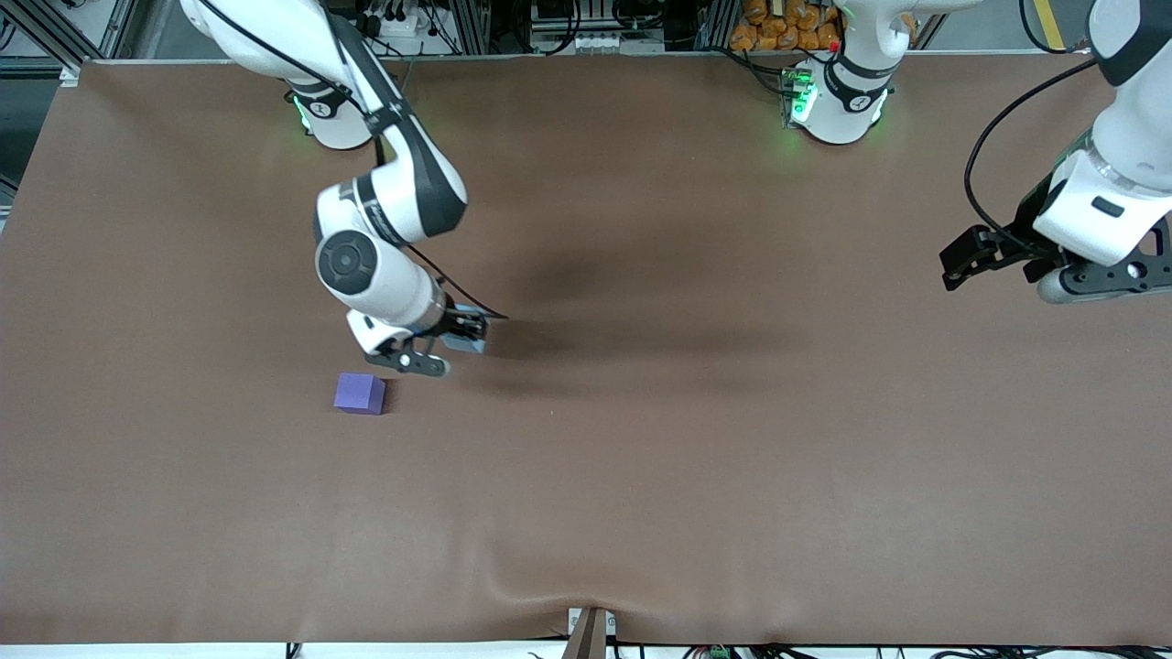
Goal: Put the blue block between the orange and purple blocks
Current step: 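Lower the blue block with the right gripper between orange and purple blocks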
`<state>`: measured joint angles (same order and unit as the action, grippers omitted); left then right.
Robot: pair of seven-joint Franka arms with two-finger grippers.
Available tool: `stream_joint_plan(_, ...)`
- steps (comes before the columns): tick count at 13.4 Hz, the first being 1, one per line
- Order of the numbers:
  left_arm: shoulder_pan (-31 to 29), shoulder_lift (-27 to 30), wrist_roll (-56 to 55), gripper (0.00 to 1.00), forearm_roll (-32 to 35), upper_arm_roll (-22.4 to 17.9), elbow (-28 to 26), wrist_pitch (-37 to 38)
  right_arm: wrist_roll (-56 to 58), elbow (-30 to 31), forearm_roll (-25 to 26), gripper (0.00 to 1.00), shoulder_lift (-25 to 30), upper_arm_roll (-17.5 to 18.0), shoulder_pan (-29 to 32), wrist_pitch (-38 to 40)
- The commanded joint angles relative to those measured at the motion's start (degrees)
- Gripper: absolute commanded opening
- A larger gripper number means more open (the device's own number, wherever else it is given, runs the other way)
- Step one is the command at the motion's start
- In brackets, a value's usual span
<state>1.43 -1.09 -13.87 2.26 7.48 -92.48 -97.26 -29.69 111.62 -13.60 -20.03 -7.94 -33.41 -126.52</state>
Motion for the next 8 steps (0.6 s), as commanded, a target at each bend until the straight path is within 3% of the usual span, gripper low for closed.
stream_joint_plan(1,-0.72,2.59,1.83,1.00,-1.12,0.25,-1.74,1.46,5.57,8.08,2.18,0.22,5.18,0.65,5.18,-0.75)
stream_joint_plan(4,-1.60,2.85,7.43,1.00,-1.29,-0.27,-1.57,1.55,18.23,8.44,2.18,0.22,4.22,0.65,11.86,0.65)
stream_joint_plan(8,-2.75,2.76,8.34,1.00,-3.05,-0.27,-0.34,1.72,23.36,9.32,2.00,0.22,0.80,0.74,15.57,-0.65)
